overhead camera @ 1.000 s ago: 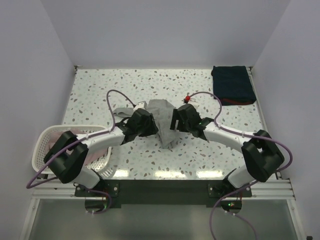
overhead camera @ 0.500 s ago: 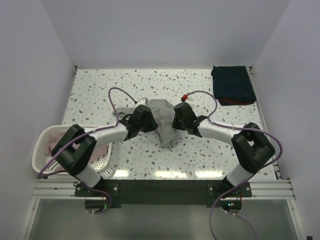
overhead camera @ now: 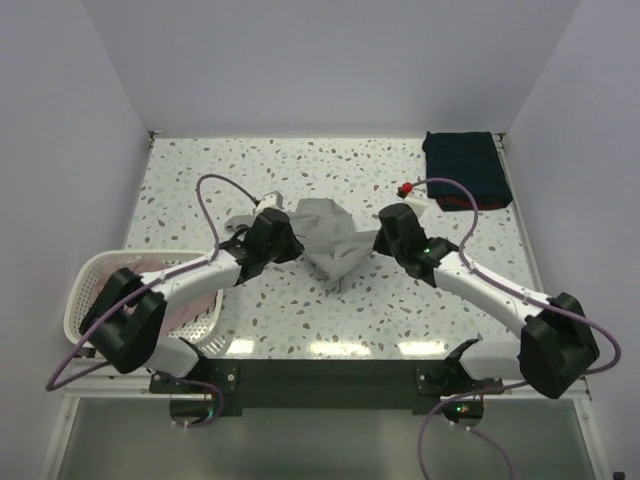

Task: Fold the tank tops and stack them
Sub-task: Move the tank top to the center of the board, then flatten the tank top out

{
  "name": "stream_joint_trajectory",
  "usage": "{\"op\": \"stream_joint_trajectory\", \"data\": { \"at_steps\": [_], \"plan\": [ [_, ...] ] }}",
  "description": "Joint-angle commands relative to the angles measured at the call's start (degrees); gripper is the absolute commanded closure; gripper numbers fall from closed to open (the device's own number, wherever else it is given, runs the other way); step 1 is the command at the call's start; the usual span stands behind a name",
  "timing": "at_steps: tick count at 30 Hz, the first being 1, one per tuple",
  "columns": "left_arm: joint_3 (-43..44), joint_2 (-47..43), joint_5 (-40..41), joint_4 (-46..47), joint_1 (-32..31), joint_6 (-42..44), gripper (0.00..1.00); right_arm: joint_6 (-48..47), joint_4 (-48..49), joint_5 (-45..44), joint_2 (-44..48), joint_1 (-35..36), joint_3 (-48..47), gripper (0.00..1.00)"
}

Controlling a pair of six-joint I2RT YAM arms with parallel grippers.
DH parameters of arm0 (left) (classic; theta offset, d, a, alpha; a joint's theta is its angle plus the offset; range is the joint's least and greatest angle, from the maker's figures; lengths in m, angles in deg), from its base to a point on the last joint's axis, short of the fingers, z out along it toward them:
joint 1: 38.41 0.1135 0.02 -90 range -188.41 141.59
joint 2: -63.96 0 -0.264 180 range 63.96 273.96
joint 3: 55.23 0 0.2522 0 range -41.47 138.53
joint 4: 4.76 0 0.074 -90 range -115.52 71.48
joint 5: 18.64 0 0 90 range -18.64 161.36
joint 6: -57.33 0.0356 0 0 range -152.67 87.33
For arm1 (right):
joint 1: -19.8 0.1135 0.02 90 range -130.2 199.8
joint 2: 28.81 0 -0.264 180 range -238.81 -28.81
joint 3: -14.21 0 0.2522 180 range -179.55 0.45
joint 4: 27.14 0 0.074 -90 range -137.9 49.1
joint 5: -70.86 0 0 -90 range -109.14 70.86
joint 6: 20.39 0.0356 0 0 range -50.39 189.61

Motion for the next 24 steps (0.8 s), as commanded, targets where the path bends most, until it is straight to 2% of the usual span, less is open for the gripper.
{"op": "stream_joint_trajectory", "data": {
  "at_steps": [1, 5, 10, 13, 16, 24],
  "plan": [
    [-1.92, -11.18, 7.11, -7.53, 1.15, -2.58, 1.0, -0.65, -7.97, -7.04, 7.25, -1.46, 2.76, 1.0],
    [-3.94, -22.71, 14.57, -20.43, 3.7, -3.55, 1.0, -1.08, -14.21, -9.94, 15.43, -4.19, 3.99, 1.0],
    [-2.89, -36.0, 18.72, -27.49, 5.46, -2.58, 1.0, -2.4, -19.93, -12.49, 22.64, -5.86, 1.98, 1.0],
    [1.75, -38.2, 21.01, -31.27, 5.64, -1.53, 1.0, -4.42, -21.78, -13.73, 24.23, -5.95, -2.58, 1.0],
    [3.7, -38.3, 20.05, -29.79, 5.55, 0.93, 1.0, -6.0, -20.29, -13.03, 24.32, -6.04, -4.7, 1.0],
    [5.99, -35.13, 12.05, -24.87, 5.55, 3.92, 1.0, -13.03, -18.18, -19.17, 20.11, -6.3, -16.47, 1.0]
  ]
}}
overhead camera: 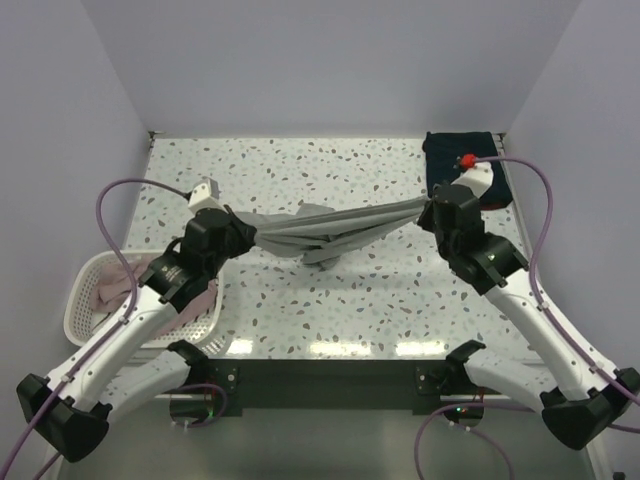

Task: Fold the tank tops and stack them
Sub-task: Flatten the tank top out

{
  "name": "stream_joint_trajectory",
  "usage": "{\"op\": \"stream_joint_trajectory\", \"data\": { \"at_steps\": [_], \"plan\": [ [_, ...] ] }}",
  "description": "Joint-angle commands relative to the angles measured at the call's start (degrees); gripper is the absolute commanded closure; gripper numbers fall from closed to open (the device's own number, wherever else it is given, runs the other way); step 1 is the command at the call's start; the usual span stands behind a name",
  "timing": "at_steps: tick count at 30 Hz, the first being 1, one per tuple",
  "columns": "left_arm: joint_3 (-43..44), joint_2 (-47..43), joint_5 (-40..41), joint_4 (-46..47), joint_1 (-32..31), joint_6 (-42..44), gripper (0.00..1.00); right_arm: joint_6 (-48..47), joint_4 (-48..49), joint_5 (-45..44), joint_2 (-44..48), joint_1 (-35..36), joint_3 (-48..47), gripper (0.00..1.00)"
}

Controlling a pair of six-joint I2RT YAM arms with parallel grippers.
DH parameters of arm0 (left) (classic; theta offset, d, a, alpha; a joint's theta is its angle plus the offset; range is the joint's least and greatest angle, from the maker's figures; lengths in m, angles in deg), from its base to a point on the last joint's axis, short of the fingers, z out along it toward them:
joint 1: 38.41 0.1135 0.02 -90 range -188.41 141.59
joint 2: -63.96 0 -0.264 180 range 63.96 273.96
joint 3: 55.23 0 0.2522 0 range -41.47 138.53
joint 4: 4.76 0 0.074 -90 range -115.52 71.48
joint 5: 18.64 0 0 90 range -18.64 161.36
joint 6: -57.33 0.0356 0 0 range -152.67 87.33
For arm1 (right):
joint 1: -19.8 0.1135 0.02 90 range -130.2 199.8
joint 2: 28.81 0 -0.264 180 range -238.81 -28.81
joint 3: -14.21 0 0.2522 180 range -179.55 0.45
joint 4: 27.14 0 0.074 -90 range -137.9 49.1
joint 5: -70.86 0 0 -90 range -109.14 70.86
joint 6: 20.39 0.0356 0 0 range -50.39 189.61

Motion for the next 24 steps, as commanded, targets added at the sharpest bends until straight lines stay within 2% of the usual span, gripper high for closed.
{"op": "stream_joint_trajectory", "data": {
  "at_steps": [1, 3, 5, 7, 9, 10, 12, 13, 15, 16, 17, 19, 20, 24],
  "plan": [
    [2.64, 0.45, -1.39, 2.54, 0.65, 3.03, 1.0, -6.08, 1.73, -7.74, -2.06, -0.95, -9.82, 1.0],
    [5.45, 1.76, -1.22, 3.86, 0.65, 4.16, 1.0, -8.99, 2.61, -7.75, -5.99, -1.73, -15.02, 1.0],
    [11.76, 4.22, 0.09, 4.83, 0.74, 5.66, 1.0, -12.22, 3.66, -6.62, -9.34, -2.52, -23.98, 1.0],
    [21.13, 10.1, 3.94, 5.36, 0.92, 8.38, 1.0, -13.65, 5.33, -5.38, -16.35, -4.11, -33.7, 1.0],
    [27.31, 17.81, 5.1, 8.33, 2.4, 11.79, 1.0, -16.02, 9.09, -2.32, -21.38, -6.47, -39.28, 1.0],
    [33.96, 20.73, 4.76, 11.57, 3.19, 13.21, 1.0, -16.55, 10.6, -0.47, -26.27, -7.62, -44.61, 1.0],
    [40.5, 28.88, 4.67, 15.88, 5.65, 17.69, 1.0, -16.47, 13.16, 4.79, -30.96, -11.22, -50.96, 1.0],
    [48.1, 31.54, 3.8, 19.39, 6.53, 19.1, 1.0, -16.03, 13.16, 6.3, -33.76, -12.36, -58.65, 1.0],
    [57.27, 39.16, 2.83, 21.18, 8.56, 23.48, 1.0, -15.15, 13.34, 8.94, -39.84, -15.17, -66.08, 1.0],
    [67.76, 41.48, 0.91, 20.75, 8.91, 24.72, 1.0, -15.24, 13.34, 10.17, -41.25, -15.71, -72.9, 1.0],
    [72.3, 43.42, 0.19, 20.74, 9.09, 28.04, 1.0, -15.76, 13.6, 10.44, -43.18, -16.58, -75.75, 1.0],
    [80.65, 46.07, -1.39, 22.13, 9.09, 30.53, 1.0, -16.11, 15.35, 11.23, -43.2, -17.55, -79.54, 1.0],
    [81.39, 45.98, -1.4, 23.1, 9.09, 32.54, 1.0, -16.38, 16.84, 11.41, -41.54, -18.17, -79.04, 1.0],
    [74.92, 38.29, -0.52, 29.61, 9.18, 35.9, 1.0, -16.56, 23.52, 12.46, -34.0, -18.79, -69.74, 1.0]
  ]
}}
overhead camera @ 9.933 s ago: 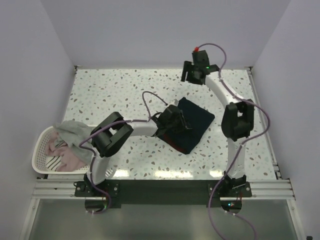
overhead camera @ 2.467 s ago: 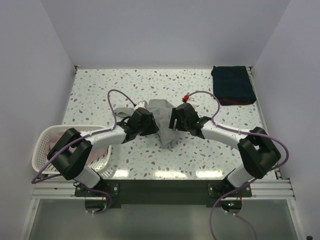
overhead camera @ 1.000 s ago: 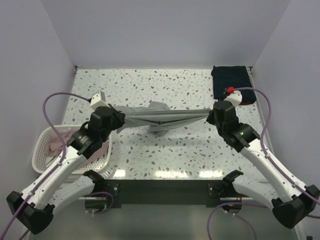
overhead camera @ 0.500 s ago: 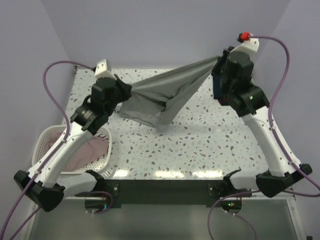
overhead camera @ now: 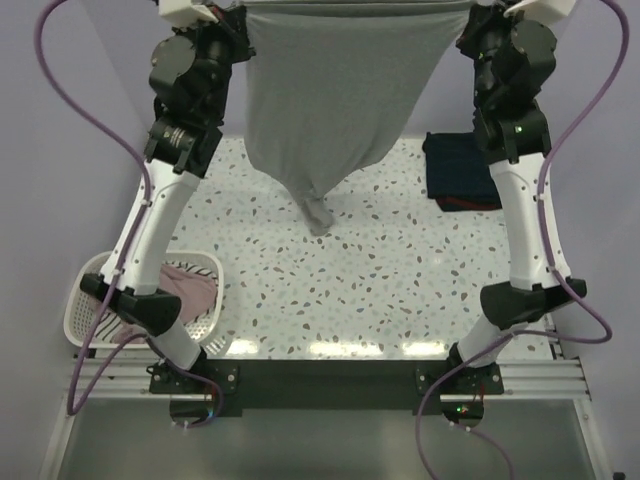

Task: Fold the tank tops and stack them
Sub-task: Flatten the tank top out

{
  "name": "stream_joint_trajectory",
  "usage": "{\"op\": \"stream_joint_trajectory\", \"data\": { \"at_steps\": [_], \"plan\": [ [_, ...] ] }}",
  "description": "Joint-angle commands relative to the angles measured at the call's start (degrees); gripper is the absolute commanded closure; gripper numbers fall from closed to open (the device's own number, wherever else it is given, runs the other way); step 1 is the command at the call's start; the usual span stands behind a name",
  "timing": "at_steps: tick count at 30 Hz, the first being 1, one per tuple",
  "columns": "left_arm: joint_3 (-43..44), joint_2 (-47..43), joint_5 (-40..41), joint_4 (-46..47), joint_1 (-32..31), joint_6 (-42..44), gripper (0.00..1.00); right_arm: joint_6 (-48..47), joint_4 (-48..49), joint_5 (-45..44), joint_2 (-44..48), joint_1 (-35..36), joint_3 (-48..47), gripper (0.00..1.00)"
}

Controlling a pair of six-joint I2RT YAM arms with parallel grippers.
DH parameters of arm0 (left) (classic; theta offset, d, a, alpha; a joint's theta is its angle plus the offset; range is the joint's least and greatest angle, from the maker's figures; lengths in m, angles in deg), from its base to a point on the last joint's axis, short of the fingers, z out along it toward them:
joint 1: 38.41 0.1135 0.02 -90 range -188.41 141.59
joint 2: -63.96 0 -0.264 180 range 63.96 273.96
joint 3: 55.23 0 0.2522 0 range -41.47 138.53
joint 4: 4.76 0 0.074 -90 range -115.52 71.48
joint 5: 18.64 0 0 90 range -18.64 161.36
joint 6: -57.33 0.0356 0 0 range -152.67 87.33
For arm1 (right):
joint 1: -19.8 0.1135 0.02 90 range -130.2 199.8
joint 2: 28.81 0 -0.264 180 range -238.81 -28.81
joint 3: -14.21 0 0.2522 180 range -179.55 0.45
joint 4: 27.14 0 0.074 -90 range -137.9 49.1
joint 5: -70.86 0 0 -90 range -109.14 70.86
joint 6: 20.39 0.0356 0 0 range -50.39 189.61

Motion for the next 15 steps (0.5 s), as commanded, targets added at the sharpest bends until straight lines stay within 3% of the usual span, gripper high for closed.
{"op": "stream_joint_trajectory", "data": {
  "at_steps": [1, 6, 9, 12, 13, 14, 15],
  "plan": [
    [-7.78, -10.33, 1.36, 12.38, 0.74, 6.87, 1.0, -1.37, 9.89, 1.32, 10.44, -0.91, 8.85, 1.0],
    [-32.32, -24.55, -1.53, 14.43, 0.74, -0.49, 1.0, 1.44, 9.11, 1.06, 22.37, -0.82, 29.88, 1.0],
    [-57.76, -32.37, -5.31, 14.08, 0.66, -9.71, 1.0, 6.36, 5.52, 0.79, 29.24, -0.91, 53.2, 1.0],
    [-73.63, -38.11, -13.82, 14.16, 0.04, -19.74, 1.0, 14.0, 0.33, 2.8, 39.34, -0.91, 69.07, 1.0],
    [-83.34, -38.91, -16.89, 15.04, -2.05, -21.41, 1.0, 18.28, -0.72, 3.34, 43.89, -0.91, 79.56, 1.0],
    [-87.44, -40.05, -17.18, 14.78, -3.72, -23.95, 1.0, 19.98, -3.0, 4.91, 46.2, -0.91, 84.37, 1.0],
    [-91.05, -40.67, -17.1, 14.43, -5.48, -24.85, 0.9, 21.39, -4.06, 6.49, 48.23, -0.91, 88.68, 0.98]
  ]
}}
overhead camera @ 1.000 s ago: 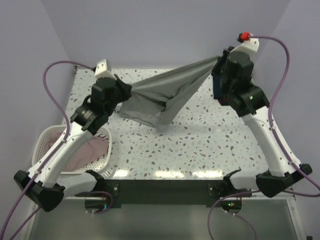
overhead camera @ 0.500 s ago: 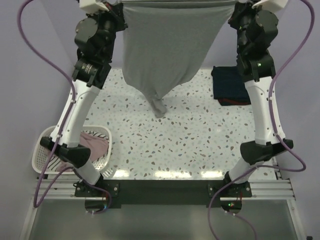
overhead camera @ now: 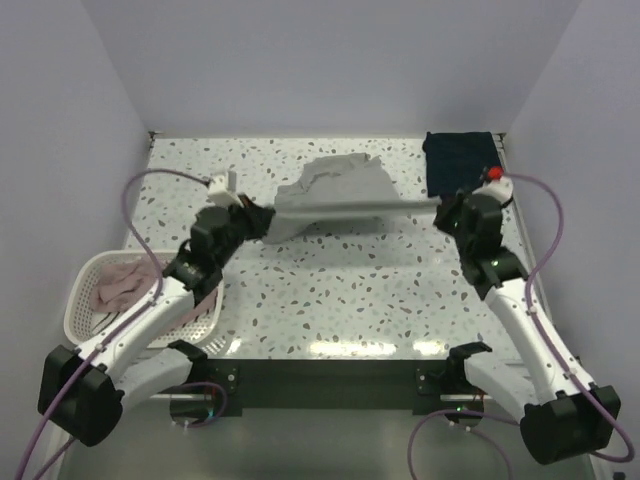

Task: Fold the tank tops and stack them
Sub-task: Flatten the tank top out

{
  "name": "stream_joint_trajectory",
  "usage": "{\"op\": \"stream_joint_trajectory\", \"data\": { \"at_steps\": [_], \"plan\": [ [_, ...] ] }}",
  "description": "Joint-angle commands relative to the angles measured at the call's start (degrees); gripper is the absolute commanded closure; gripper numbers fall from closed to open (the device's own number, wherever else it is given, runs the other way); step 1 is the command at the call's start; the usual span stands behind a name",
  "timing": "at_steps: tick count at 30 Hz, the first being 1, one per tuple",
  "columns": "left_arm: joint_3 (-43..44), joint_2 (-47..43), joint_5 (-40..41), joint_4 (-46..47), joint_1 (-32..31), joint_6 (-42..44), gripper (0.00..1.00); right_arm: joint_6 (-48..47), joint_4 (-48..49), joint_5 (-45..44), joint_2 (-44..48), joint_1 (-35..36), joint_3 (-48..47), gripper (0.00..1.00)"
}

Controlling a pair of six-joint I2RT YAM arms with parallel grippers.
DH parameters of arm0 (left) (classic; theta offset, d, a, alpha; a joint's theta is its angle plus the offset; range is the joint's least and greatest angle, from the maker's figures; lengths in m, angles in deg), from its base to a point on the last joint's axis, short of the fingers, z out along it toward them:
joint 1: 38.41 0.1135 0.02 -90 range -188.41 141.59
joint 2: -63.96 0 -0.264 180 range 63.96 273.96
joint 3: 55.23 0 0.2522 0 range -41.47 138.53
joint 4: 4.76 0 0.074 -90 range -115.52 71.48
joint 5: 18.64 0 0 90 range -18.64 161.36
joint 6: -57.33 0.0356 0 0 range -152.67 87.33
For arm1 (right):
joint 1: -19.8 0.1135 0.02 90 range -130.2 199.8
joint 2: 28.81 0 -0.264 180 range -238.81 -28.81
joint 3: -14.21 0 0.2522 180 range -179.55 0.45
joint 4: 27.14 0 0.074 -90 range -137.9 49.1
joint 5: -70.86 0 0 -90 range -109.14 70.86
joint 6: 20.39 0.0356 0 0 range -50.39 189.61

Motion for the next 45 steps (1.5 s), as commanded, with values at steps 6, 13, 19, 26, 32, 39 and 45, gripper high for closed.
{"op": "stream_joint_trajectory", "data": {
  "at_steps": [6, 13, 19, 26, 32, 39, 45],
  "plan": [
    [-19.69, -11.52, -3.45, -8.14, -8.52, -14.19, 0.45, 14.13, -18.06, 8.58, 19.0, -0.71, 24.82, 0.45],
    [-6.59, -6.47, 9.73, -33.29, -8.52, -17.62, 0.51, 12.64, -23.37, 3.48, 17.38, -0.63, 20.08, 0.36],
    [-8.51, 2.69, 5.34, -33.74, -8.52, -24.11, 0.65, 10.79, -17.22, 2.6, 5.16, -0.71, 19.37, 0.37],
    [-14.74, -3.54, 3.16, -30.06, -8.61, -20.35, 0.64, 8.77, -12.82, 2.7, -1.09, -0.71, 20.42, 0.39],
    [-19.15, -1.27, 0.68, -23.64, -8.7, -15.6, 0.64, 8.59, -11.77, 1.54, -2.32, -0.63, 21.13, 0.39],
    [-19.95, 1.46, -0.45, -16.26, -8.96, -11.65, 0.66, 7.98, -10.88, 1.63, -4.08, -0.63, 20.78, 0.39],
    [-19.33, 6.54, -2.04, -12.21, -9.05, -8.05, 0.67, 7.63, -10.01, 1.46, -4.69, -0.71, 21.13, 0.39]
  ]
}}
